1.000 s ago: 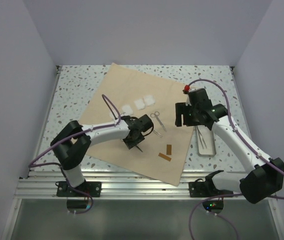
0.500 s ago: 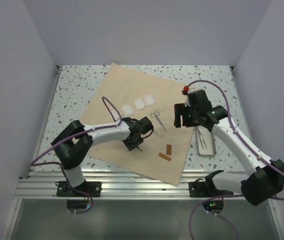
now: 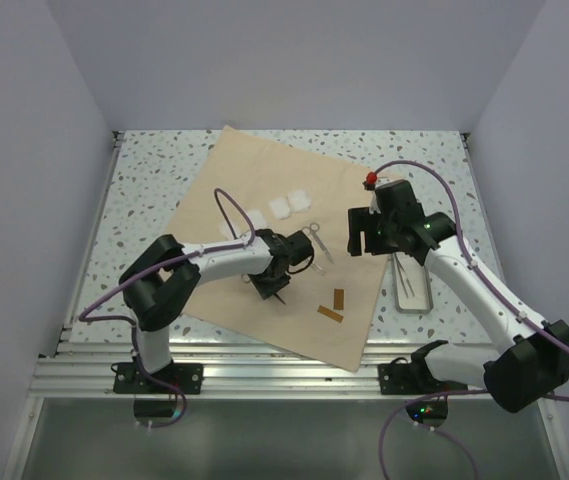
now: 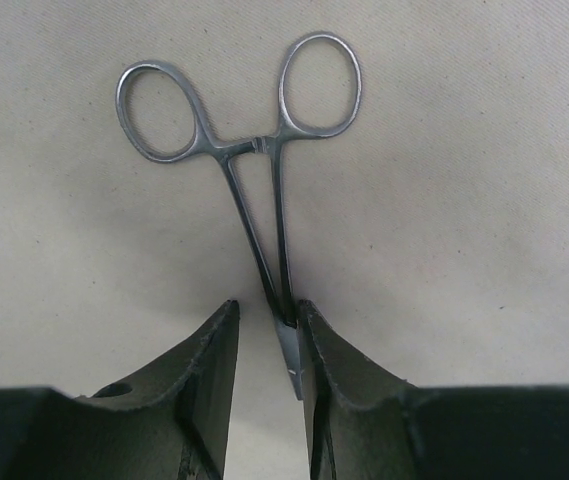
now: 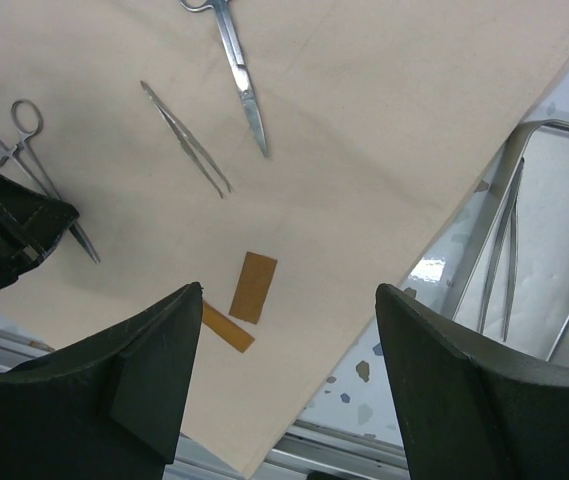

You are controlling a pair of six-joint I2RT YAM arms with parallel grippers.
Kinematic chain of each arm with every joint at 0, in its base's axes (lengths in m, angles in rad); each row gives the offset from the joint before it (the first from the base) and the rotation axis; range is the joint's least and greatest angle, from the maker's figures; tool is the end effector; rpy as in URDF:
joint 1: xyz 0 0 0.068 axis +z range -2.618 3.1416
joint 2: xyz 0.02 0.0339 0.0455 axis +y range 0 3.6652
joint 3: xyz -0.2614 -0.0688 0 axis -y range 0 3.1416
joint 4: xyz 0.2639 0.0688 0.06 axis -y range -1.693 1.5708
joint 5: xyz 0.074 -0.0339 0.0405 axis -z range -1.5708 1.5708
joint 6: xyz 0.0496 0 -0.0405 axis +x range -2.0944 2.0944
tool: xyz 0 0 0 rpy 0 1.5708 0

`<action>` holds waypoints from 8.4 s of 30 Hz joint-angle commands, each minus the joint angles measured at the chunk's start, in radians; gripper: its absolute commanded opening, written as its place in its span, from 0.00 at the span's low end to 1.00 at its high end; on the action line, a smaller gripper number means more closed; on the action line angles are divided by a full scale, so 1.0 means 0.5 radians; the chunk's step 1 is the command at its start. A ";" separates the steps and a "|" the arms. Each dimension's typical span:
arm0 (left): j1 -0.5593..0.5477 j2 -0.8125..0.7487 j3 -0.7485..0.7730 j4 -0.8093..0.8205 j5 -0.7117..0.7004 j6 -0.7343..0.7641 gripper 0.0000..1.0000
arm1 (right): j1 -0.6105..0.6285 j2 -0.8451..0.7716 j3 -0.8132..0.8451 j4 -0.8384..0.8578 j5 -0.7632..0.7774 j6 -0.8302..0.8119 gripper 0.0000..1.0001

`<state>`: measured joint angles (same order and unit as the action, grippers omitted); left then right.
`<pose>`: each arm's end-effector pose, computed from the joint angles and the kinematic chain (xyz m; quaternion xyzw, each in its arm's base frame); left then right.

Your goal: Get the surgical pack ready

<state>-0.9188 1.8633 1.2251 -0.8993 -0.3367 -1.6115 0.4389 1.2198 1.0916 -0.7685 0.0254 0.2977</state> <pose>0.2236 -0.2660 0.1340 -0.3372 0.9262 0.0348 0.1647 0.2510 0.1164 0.2882 -0.0624 0.9416 0.1079 0.3128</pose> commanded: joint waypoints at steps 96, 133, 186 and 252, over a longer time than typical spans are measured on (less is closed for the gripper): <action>0.261 -1.585 -1.189 1.501 0.354 1.425 0.84 | -0.411 0.362 0.016 0.111 -0.561 0.013 0.00; 0.347 -1.570 -1.438 1.986 0.906 1.523 0.77 | -1.007 0.972 0.112 -0.126 -0.287 -0.393 0.01; 0.055 -0.064 0.343 0.376 0.124 0.511 0.68 | -0.224 0.635 0.342 0.049 0.216 0.113 0.46; 0.086 0.088 0.412 0.566 0.209 1.013 0.00 | -0.341 0.377 0.155 0.184 -0.359 -0.016 0.51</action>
<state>-0.8799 2.0914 1.6043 -0.8684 -0.2630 -1.3392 0.2737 1.4220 1.1717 -0.7219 -0.0223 0.2913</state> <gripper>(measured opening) 0.027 0.499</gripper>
